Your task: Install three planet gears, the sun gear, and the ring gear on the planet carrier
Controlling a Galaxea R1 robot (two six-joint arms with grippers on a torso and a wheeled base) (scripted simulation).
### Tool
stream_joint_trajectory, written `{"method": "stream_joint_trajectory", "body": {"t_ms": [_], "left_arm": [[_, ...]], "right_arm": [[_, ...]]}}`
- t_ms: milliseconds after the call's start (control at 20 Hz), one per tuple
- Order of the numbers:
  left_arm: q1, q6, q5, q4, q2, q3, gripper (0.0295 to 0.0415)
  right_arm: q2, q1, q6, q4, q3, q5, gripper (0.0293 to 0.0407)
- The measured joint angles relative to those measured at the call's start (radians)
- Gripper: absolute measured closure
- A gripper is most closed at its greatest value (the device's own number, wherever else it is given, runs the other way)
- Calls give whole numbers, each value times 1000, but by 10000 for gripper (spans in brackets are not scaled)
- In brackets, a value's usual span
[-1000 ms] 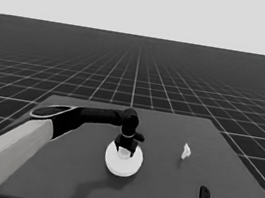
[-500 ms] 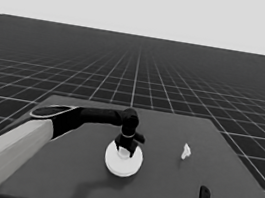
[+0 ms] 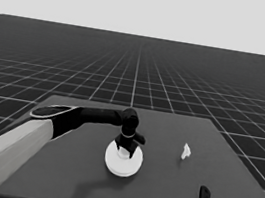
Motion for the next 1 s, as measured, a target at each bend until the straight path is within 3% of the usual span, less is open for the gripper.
{"method": "stream_joint_trajectory", "body": {"t_ms": [50, 150, 500, 650, 1000], "left_arm": [[0, 5, 0, 0, 0, 0, 337], [0, 10, 0, 0, 0, 0, 327], [-1, 13, 0, 0, 0, 0, 326], [-87, -432, 21, -73, -13, 47, 325], [-108, -541, 28, -92, -13, 52, 326]], "right_arm": [[0, 0, 0, 0, 0, 0, 315], [0, 0, 0, 0, 0, 0, 315], [0, 0, 0, 0, 0, 0, 315], [0, 0, 0, 0, 0, 0, 315], [0, 0, 0, 0, 0, 0, 315]]}}
